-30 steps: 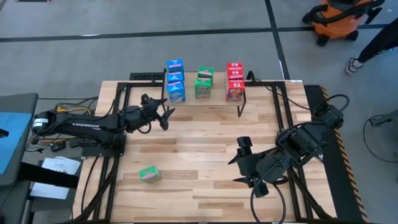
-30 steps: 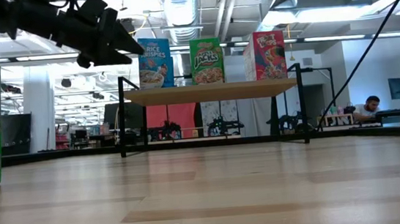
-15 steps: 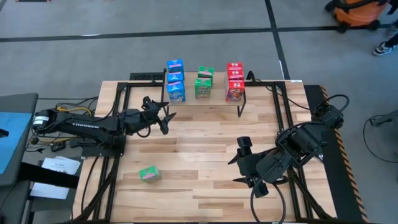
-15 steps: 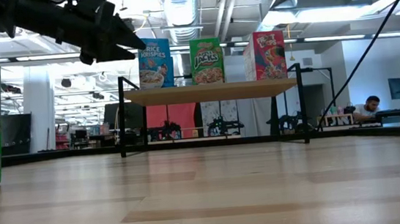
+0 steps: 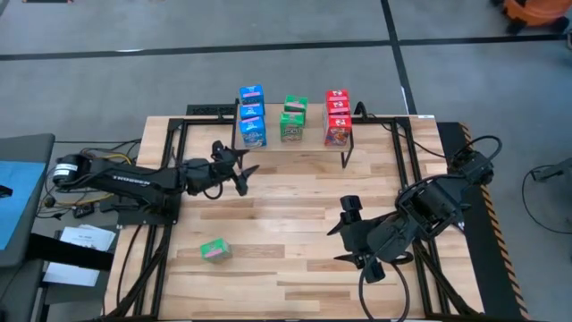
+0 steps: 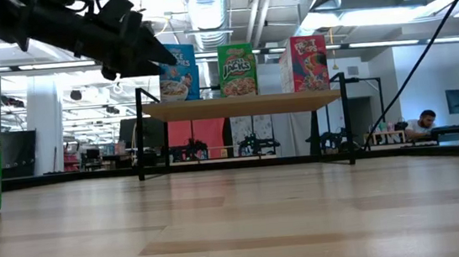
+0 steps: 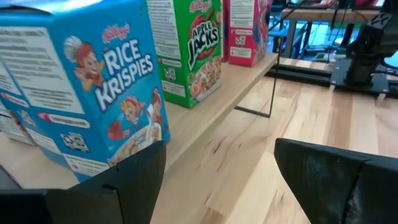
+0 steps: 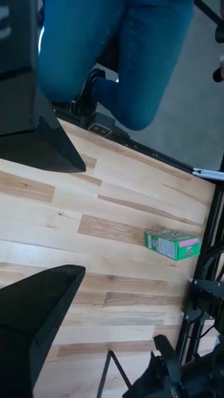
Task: Stack cereal on shelf
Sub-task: Put the blue cereal box on the shelf aligned with the other blue cereal boxes
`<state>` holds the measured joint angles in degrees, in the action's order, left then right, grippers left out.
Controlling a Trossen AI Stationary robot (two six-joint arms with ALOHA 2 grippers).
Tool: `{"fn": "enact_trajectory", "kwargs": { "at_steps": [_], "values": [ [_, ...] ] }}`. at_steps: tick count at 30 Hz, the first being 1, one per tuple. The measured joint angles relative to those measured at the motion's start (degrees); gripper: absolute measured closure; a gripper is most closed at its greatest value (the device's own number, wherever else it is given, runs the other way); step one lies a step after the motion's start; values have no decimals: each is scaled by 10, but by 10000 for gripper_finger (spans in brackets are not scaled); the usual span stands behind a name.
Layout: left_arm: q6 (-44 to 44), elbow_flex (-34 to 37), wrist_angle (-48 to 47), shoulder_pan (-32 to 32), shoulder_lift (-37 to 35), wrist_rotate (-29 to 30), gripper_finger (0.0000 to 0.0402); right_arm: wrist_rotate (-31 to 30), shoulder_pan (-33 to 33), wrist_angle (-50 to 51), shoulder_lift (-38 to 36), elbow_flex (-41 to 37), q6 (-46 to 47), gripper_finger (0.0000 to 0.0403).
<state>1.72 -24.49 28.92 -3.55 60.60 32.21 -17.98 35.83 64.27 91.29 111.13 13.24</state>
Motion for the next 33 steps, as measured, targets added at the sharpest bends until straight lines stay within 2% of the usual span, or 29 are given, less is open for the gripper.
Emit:
{"fn": "enact_trajectory", "kwargs": {
  "at_steps": [7, 26, 33],
  "values": [
    [-2, 0, 14, -12, 24, 1, 111, 0, 0, 0, 0, 0, 0, 122],
    [-12, 0, 14, -33, 23, 44, 111, 0, 0, 0, 0, 0, -2, 122],
    [-30, 0, -32, -26, 23, -5, 111, 0, 0, 0, 0, 0, 2, 122]
  ]
}}
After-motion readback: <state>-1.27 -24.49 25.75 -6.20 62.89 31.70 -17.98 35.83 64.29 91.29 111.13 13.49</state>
